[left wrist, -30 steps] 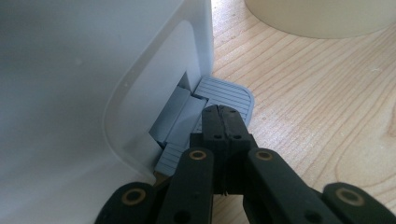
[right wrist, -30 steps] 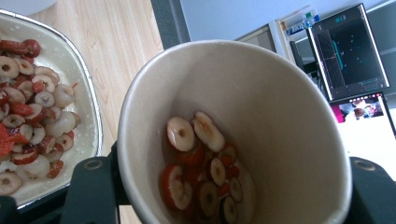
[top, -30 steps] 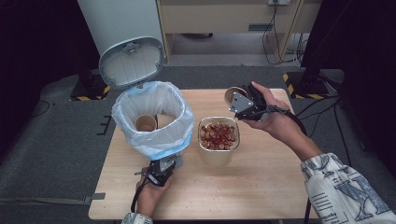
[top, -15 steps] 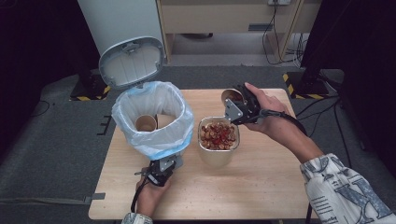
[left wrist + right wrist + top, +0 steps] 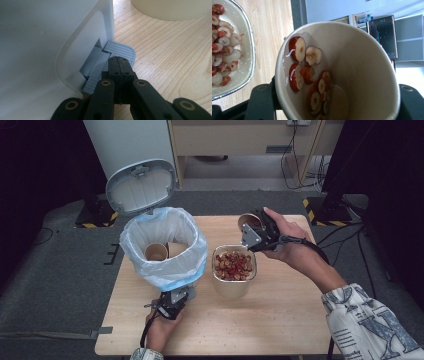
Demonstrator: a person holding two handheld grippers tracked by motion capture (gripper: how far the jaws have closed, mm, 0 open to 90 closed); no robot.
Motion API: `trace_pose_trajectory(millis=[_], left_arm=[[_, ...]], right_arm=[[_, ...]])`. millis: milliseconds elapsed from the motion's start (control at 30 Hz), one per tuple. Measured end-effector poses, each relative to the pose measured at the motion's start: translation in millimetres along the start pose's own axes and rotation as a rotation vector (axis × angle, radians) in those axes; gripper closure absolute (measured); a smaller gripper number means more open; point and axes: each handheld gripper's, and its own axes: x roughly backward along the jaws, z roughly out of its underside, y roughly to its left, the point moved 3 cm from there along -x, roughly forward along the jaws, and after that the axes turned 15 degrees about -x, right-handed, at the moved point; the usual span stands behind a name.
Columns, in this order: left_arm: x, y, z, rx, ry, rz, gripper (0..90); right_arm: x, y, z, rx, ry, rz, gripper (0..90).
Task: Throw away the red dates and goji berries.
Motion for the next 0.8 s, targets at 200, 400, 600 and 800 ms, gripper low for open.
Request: trace_pose_trajectory(millis=[200,400,600,800], left_arm=[[-0.1,0.1,0.0,0.000,-0.001,0.001,89.8],[-0.1,0.1,0.0,0.001,-0.001,0.001,89.8],[-0.1,-0.1,0.0,0.003,-0.002,0.001,89.8],[0.0,0.0,0.0,0.004,-0.001,0.003,89.8]], right_arm=[[1.5,-3.6,-2.2,0.004,-0.002,0.007,35.3],[4.9,-10.1,-6.0,0.023,0.001,0.020,35.5],[8.2,-15.9,-11.9,0.027,-0.004,0.035,35.5],[9.1,-17.6,-18.6,0.105,0.006,0.065,35.5]])
